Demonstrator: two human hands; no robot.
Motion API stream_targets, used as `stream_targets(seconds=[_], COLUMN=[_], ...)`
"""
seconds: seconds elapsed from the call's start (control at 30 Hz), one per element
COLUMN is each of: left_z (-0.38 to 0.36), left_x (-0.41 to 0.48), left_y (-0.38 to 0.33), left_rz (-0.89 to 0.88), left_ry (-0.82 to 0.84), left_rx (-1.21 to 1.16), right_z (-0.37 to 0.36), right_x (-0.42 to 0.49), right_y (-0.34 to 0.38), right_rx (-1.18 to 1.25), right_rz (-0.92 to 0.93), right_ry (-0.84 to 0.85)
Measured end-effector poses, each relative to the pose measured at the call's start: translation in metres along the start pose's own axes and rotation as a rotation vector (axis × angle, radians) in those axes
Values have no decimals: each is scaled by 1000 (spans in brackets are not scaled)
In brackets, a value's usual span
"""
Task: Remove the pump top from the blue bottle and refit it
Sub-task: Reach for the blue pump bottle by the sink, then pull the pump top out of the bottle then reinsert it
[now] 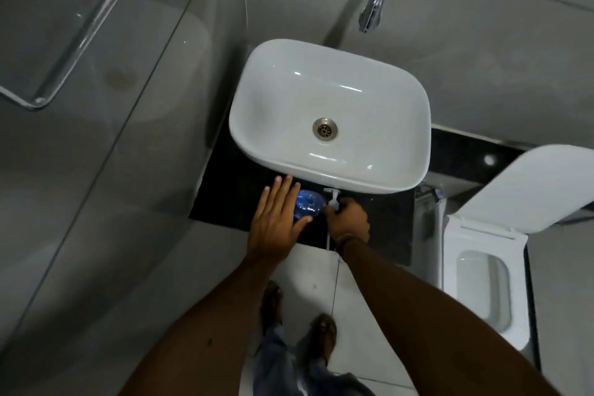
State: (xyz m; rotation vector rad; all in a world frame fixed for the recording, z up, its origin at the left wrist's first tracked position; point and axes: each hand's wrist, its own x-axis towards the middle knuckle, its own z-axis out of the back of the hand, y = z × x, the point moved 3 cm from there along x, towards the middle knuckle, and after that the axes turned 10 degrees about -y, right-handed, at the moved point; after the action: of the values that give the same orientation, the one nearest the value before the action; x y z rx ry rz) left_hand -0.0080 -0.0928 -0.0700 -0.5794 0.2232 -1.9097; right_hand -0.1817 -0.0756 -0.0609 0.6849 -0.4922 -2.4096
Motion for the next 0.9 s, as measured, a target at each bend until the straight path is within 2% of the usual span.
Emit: stream_targets(seconds=[0.13, 0.3, 0.4, 0.5, 0.57, 0.73, 0.9], left_z=[-2, -5, -7, -6, -6, -6, -7], left_x=[2, 1, 1, 1, 1, 1, 2], left_y=[2, 6, 7, 8, 8, 8, 9], left_rz=[-20, -38, -29, -40, -43, -39, -40], left_ry=[-34, -45, -30, -39, -42, -45, -68], left_rx=[-37, -52, -72, -60, -44, -37, -53], right_z=[0, 33, 72, 114, 129, 115, 86], right_x=[5, -15, -38, -58, -67, -76, -71], right_y=[-3, -21, -22, 3, 24, 56, 50], right_rx=[-14, 197, 412, 701, 807, 833, 803], right_rz=[-7, -39, 72, 275, 389, 510, 476], right_ry=[-36, -127, -209, -265, -268, -204, -185])
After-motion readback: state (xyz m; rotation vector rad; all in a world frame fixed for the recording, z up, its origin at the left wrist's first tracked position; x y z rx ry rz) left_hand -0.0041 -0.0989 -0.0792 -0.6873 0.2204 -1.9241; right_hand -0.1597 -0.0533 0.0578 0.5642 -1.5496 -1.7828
